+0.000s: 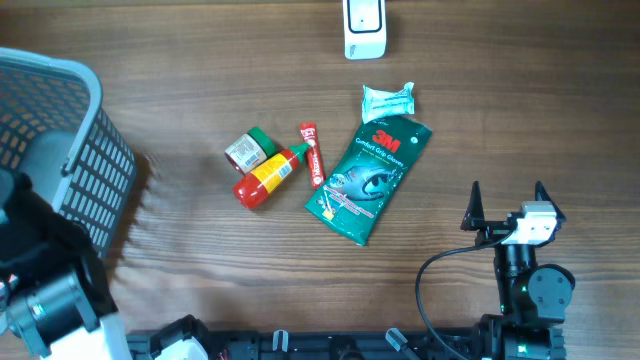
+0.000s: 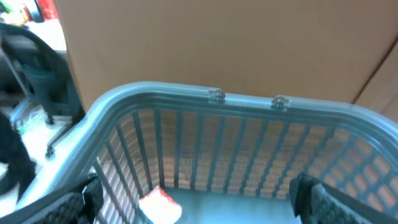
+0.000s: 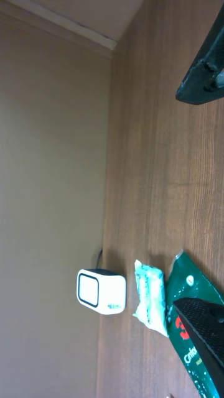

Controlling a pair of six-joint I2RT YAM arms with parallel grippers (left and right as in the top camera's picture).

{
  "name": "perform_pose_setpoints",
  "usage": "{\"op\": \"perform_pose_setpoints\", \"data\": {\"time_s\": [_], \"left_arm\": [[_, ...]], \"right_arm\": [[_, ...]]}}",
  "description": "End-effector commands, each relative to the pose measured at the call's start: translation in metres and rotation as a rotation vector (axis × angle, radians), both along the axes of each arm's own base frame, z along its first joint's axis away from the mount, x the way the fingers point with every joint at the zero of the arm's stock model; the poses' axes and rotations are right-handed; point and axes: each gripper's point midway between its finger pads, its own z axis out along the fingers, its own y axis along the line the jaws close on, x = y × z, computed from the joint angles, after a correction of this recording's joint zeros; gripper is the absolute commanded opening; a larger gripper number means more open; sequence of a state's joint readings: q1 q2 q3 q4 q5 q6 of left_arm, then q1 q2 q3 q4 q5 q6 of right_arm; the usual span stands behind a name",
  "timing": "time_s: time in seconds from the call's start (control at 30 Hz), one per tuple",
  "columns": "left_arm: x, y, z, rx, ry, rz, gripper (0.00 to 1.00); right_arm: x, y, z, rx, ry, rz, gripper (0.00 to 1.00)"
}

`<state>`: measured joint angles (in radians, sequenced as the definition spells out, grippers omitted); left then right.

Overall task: Scan the item barcode
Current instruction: 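Carry the wipes pack out and drop it above the glove pack, then reach the left gripper into the basket and grasp the red Kleenex pack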

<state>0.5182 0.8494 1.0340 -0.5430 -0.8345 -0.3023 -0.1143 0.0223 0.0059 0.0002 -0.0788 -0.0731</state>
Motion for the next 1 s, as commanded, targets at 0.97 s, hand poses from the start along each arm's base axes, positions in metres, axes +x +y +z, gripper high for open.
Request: {"op": "perform_pose_setpoints", "data": {"time_s": [0.97], "left_arm": [[-0.015,0.141,-0.237,-0.528,0.307,0.272,1.00]], "right_arm": [[0.000,0.002,0.002,-0.007,-0.008,0.010,1.00]]}}
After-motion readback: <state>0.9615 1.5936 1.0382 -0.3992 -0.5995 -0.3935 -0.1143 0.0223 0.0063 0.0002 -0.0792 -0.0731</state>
